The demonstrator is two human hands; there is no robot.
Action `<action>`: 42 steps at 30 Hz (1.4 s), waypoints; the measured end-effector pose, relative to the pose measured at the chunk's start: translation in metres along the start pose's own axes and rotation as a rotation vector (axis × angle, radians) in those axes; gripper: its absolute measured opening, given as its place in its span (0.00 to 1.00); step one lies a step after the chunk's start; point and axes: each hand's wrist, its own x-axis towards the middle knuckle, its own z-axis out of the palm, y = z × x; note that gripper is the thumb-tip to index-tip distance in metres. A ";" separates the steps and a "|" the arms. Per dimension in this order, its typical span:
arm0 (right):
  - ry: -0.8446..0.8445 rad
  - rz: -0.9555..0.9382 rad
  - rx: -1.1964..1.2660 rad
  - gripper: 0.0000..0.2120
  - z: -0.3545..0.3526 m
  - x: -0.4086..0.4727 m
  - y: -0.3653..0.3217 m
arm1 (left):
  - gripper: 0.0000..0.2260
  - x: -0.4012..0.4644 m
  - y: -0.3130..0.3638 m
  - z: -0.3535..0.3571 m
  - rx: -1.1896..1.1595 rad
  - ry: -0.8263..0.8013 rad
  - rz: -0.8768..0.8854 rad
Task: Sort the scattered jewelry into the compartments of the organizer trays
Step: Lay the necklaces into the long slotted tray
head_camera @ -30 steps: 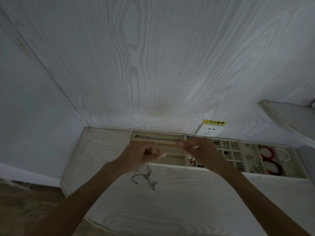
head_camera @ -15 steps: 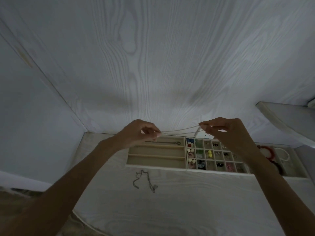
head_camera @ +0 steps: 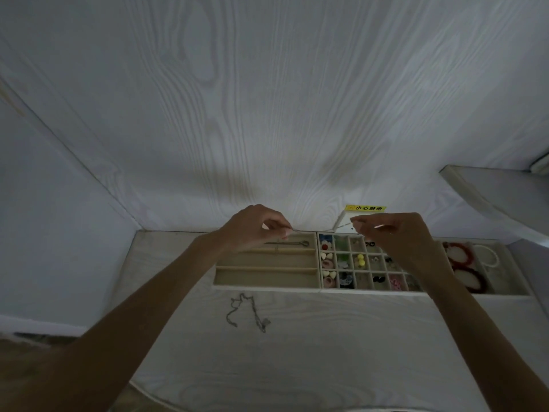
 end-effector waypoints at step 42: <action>-0.096 0.134 0.033 0.11 0.109 0.037 0.084 | 0.07 -0.045 -0.088 0.021 0.515 0.255 -0.317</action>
